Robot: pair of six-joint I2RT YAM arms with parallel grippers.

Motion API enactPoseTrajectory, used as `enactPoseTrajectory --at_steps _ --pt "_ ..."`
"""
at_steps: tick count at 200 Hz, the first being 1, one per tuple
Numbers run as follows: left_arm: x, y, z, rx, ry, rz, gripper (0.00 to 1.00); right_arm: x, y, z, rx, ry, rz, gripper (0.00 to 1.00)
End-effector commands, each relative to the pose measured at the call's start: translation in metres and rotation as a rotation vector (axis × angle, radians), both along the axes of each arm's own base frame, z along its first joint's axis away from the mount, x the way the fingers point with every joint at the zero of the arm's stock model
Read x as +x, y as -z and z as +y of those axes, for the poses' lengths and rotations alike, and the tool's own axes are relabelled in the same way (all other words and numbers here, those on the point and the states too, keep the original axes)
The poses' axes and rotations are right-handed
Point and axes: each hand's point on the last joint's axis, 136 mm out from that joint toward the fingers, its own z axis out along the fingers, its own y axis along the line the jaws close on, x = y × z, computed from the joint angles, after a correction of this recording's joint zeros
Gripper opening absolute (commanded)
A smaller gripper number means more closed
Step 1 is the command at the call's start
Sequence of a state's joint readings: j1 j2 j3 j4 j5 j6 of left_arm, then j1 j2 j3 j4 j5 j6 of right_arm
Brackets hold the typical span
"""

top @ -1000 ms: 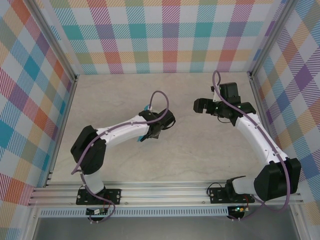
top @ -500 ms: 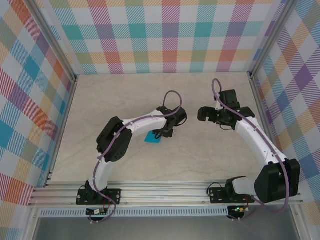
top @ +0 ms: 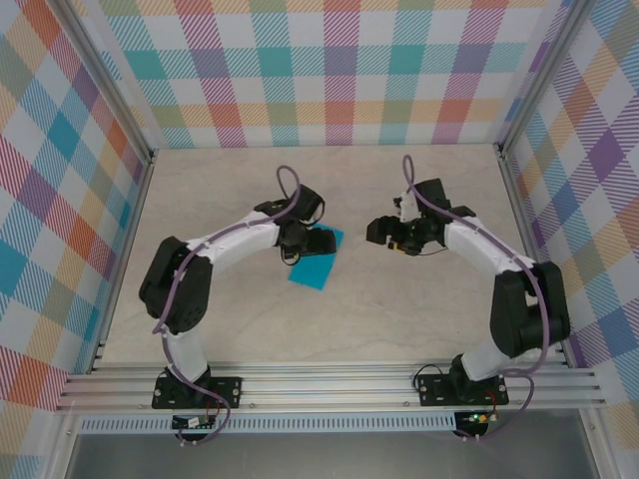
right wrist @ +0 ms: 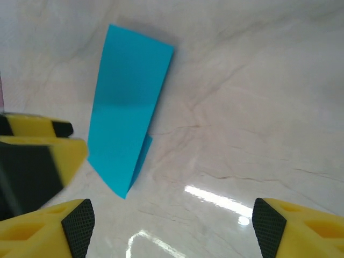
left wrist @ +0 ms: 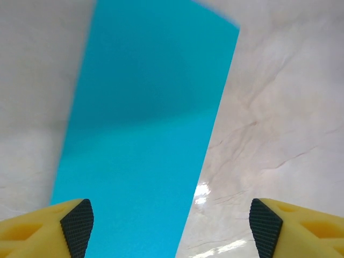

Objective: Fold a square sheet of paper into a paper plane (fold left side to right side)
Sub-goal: Turn over the paper at the center of the table, then third fold the triangle at the center of the table.

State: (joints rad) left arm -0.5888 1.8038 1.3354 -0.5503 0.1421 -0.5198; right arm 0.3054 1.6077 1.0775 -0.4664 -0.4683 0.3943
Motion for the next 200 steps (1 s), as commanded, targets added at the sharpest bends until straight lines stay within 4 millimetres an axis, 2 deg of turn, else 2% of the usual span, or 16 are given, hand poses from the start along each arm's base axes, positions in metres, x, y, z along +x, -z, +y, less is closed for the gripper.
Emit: enactPoseTrajectory --at_steps 1,31,62,104,129,200 --pt "0.010 -0.013 0.002 -0.212 -0.019 -0.008 0.80 0.003 -0.001 0.051 0.110 -0.091 0.023 0.80" --pt "0.016 0.004 0.023 -0.298 -0.063 0.040 0.81 0.027 0.016 0.080 0.161 -0.095 0.030 0.81" --pt "0.026 0.022 0.027 -0.356 -0.077 0.081 0.80 0.045 0.026 0.094 0.174 -0.112 0.030 0.82" --pt "0.028 0.040 0.033 -0.333 -0.098 0.113 0.79 0.060 0.031 0.103 0.191 -0.132 0.019 0.83" --pt "0.028 0.042 0.034 -0.324 -0.107 0.116 0.79 0.067 0.037 0.107 0.193 -0.140 0.022 0.83" --pt "0.022 0.051 0.038 -0.292 -0.105 0.145 0.80 0.078 0.073 0.101 0.069 -0.148 0.056 0.84"
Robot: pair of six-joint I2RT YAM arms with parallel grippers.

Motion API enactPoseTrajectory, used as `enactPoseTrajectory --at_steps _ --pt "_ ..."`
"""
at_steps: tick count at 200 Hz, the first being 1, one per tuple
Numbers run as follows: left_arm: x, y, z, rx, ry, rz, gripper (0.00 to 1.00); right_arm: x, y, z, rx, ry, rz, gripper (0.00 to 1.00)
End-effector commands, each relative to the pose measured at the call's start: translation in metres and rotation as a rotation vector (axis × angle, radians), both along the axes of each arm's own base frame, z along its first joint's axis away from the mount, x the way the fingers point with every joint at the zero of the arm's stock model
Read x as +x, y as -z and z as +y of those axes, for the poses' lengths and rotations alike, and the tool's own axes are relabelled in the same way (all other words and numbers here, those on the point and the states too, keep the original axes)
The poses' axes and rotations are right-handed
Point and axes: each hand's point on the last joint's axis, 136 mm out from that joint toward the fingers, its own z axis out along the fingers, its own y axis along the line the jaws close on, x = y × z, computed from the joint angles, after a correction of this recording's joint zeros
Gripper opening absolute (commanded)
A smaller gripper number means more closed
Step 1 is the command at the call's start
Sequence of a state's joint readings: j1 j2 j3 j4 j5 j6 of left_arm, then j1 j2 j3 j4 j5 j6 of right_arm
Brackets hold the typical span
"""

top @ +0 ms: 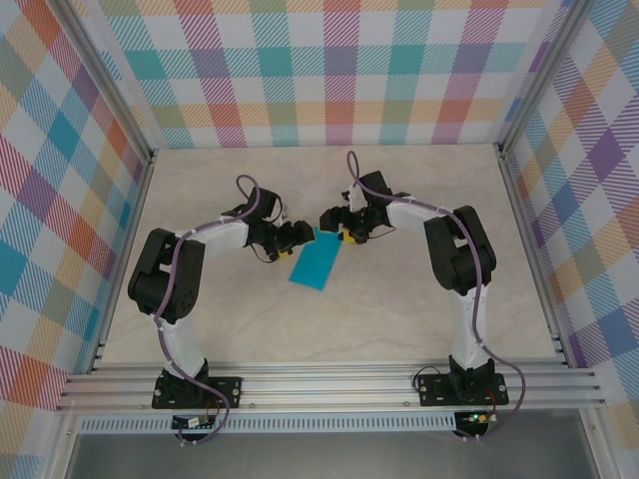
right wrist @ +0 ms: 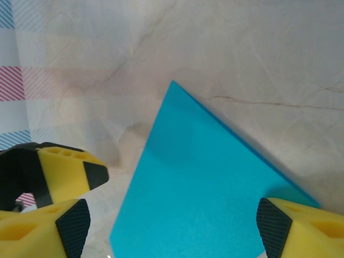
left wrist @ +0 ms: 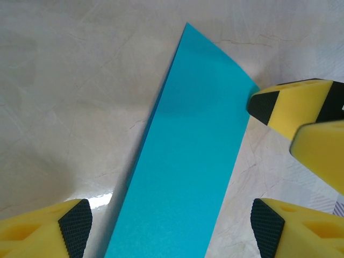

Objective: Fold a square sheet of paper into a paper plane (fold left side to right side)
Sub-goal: Third fold the triangle at the center of the table.

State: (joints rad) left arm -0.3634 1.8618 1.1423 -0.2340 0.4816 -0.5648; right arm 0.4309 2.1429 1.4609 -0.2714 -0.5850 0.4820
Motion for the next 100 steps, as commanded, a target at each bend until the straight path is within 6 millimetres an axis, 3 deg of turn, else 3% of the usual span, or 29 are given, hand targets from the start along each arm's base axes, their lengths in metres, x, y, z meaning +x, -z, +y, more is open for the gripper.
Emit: enactPoseTrajectory --at_steps 1,47,100 --pt "-0.006 0.011 0.004 0.013 0.001 0.046 0.80 0.002 0.011 -0.005 -0.056 -0.029 -0.006 0.84" --pt "-0.007 0.016 -0.002 -0.019 0.017 0.079 0.72 -0.003 0.026 -0.007 -0.093 -0.072 0.027 0.82" --pt "-0.007 0.018 -0.012 -0.076 0.037 0.097 0.61 -0.005 0.028 -0.008 -0.095 -0.081 0.033 0.81"
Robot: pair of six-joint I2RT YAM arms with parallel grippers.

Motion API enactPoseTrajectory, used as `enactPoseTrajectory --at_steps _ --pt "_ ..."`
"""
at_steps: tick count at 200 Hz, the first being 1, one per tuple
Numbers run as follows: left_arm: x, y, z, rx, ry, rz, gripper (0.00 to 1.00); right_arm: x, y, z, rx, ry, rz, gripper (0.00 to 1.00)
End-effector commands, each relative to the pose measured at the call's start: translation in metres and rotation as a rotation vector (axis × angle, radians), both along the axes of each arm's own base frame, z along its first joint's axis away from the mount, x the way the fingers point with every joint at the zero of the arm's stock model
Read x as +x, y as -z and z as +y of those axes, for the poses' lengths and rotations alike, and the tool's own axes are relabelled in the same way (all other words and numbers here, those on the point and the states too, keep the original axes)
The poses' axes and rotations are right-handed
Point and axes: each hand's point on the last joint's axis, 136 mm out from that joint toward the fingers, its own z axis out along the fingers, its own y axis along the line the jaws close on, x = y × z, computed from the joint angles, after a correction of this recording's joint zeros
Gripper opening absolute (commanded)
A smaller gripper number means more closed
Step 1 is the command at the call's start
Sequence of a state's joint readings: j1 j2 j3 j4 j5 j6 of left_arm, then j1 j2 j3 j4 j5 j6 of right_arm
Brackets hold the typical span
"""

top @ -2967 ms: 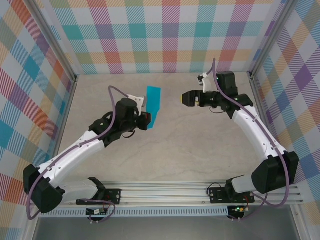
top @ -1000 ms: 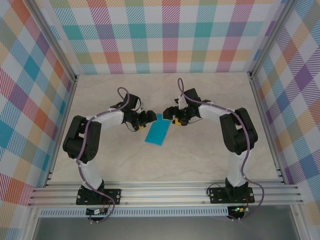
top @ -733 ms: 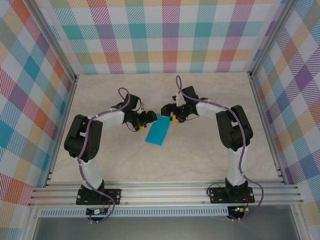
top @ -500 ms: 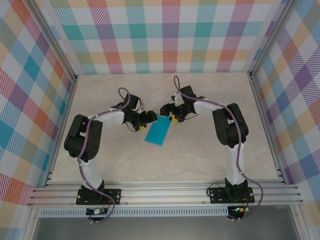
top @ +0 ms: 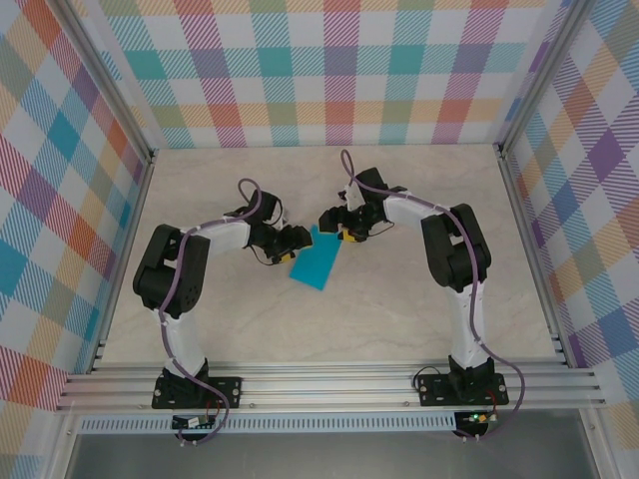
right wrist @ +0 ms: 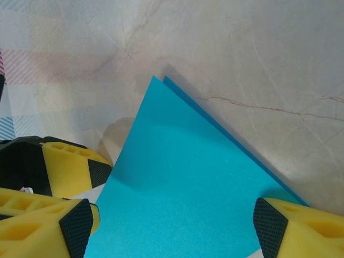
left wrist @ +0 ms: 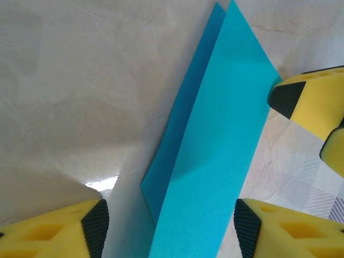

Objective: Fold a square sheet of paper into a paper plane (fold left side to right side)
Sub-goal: Third fold the triangle at the center of the table.

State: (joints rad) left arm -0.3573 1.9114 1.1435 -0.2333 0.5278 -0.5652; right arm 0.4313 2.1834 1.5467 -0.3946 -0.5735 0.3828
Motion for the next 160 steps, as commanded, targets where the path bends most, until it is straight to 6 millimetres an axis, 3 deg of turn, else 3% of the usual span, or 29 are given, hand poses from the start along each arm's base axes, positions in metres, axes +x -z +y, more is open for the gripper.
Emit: enactPoseTrajectory --at_steps 1,59,113,160 --pt "-0.002 0.002 -0.010 -0.056 0.021 0.038 0.60 -0.006 0.024 -0.007 -0.049 -0.018 0.038 0.81" --pt "-0.004 0.001 -0.003 -0.023 0.015 0.029 0.37 -0.005 0.022 -0.007 -0.051 -0.017 0.033 0.81" --pt "-0.008 -0.002 0.001 -0.005 0.018 0.020 0.22 -0.003 0.021 -0.009 -0.061 -0.014 0.014 0.82" --pt "-0.010 -0.003 0.001 -0.002 0.023 0.019 0.08 0.005 -0.001 -0.005 -0.034 -0.024 -0.063 0.84"
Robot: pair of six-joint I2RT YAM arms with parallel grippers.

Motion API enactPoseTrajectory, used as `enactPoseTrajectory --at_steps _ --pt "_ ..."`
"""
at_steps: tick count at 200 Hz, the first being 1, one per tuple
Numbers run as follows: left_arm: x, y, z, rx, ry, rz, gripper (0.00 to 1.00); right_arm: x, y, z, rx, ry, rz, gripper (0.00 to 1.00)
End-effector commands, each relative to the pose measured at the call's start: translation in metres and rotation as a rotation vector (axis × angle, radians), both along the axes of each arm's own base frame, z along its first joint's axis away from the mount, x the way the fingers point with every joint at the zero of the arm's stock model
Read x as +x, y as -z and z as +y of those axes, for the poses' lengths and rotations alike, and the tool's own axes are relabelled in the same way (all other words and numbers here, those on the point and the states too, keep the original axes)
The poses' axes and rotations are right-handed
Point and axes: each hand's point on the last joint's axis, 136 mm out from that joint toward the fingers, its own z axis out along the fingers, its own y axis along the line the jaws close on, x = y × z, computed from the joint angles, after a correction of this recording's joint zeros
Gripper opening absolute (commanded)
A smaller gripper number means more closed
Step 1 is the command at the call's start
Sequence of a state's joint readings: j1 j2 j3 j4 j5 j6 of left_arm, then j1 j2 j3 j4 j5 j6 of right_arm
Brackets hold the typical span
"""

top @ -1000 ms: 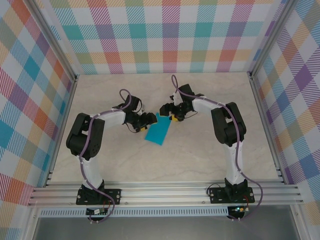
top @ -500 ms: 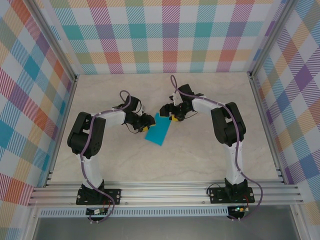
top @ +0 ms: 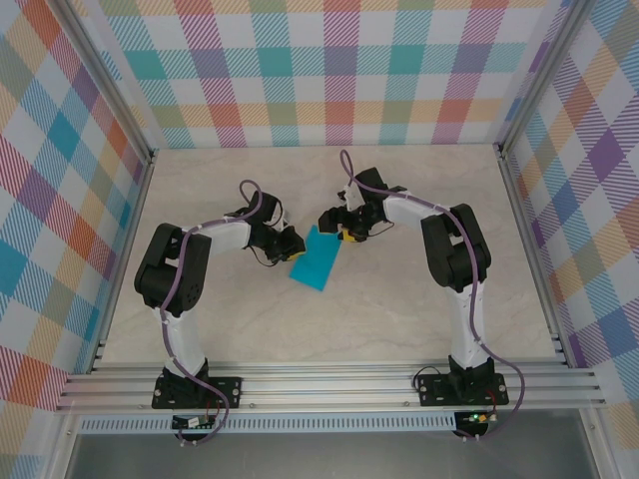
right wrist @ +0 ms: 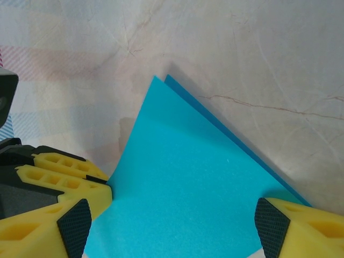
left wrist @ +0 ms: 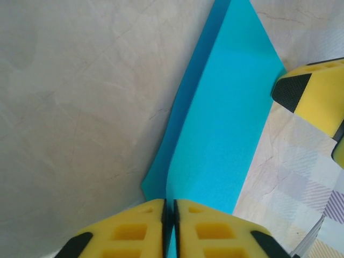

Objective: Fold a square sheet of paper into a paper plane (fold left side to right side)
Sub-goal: Third fold the triangle at the center of the table.

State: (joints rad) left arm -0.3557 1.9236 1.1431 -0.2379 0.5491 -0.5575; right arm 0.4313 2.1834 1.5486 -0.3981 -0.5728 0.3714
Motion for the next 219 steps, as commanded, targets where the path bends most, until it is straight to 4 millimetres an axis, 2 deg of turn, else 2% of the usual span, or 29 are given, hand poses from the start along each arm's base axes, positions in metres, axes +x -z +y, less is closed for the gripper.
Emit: enactPoseTrajectory --at_steps 1,43,62,76,109,137,160,219 --pt "-0.007 -0.007 0.003 0.008 0.009 0.000 0.08 0.005 -0.002 -0.005 -0.031 -0.016 -0.060 0.84" --pt "-0.013 -0.006 0.006 0.021 0.008 -0.003 0.06 0.003 -0.038 -0.017 -0.055 -0.032 -0.220 0.89" --pt "-0.018 0.000 0.008 0.027 0.009 0.013 0.09 -0.010 -0.044 -0.022 -0.048 -0.047 -0.249 0.91" --pt "-0.020 0.005 0.007 0.018 0.004 0.022 0.11 -0.027 -0.047 -0.017 0.011 -0.075 -0.221 0.90" --pt "-0.021 0.005 0.006 0.006 -0.001 0.018 0.13 -0.076 -0.044 0.015 0.174 -0.142 -0.078 0.80" --pt "-0.021 0.004 0.006 0.006 -0.001 0.013 0.12 -0.111 -0.033 0.039 0.193 -0.193 0.004 0.79" --pt "-0.022 0.005 0.005 0.006 0.001 0.015 0.12 -0.122 -0.026 0.046 0.175 -0.197 0.022 0.79" --pt "-0.022 0.005 0.003 0.008 0.003 0.014 0.12 -0.129 -0.009 0.050 0.125 -0.205 0.076 0.80"
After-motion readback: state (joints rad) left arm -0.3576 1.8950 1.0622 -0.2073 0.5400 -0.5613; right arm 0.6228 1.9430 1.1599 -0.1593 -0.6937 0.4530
